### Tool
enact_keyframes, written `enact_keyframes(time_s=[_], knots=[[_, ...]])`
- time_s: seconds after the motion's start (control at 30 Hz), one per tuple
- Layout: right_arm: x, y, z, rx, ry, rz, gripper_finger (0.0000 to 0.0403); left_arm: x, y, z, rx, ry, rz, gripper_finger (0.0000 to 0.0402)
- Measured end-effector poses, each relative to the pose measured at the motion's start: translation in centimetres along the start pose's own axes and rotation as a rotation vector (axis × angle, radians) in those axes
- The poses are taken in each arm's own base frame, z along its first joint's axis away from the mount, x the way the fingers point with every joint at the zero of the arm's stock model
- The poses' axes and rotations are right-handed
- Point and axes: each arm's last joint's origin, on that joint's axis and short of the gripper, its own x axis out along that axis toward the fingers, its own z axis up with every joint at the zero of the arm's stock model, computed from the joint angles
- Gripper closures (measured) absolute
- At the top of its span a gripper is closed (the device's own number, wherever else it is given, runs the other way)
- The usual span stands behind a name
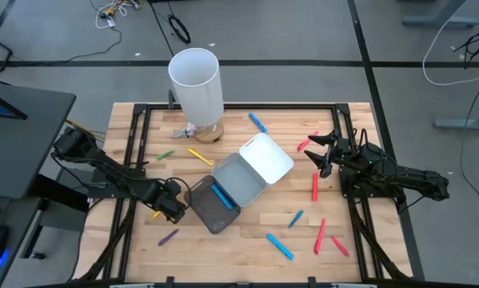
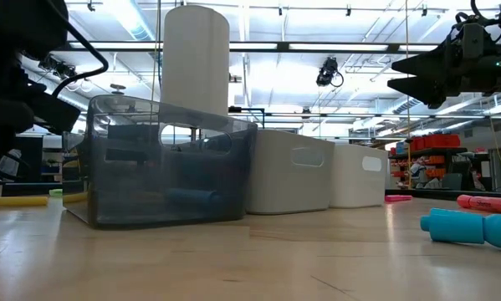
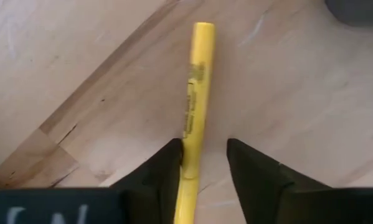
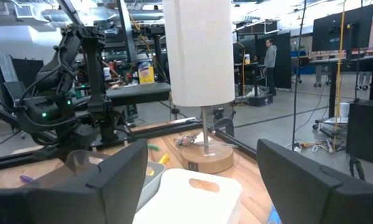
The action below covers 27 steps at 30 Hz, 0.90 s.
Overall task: Pick & Place Markers
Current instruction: Put the bottom yellow marker into the gray bin
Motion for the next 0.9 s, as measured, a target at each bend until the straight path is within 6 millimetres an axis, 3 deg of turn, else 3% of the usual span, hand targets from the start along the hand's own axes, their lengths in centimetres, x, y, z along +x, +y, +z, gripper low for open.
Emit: enact_keyframes(time_s=[0.63, 0.9], knots=[[0.0, 0.0, 0.0, 0.0, 0.0, 0.0, 0.0101, 0.01, 0.02, -0.03, 0.014, 0.001, 0.003, 0.0369], [0.0, 0.0, -0.01, 0.0, 0.0, 0.0, 0.0101, 0.01, 0.04, -0.03, 0.016, 0.001, 0.005, 0.0366]])
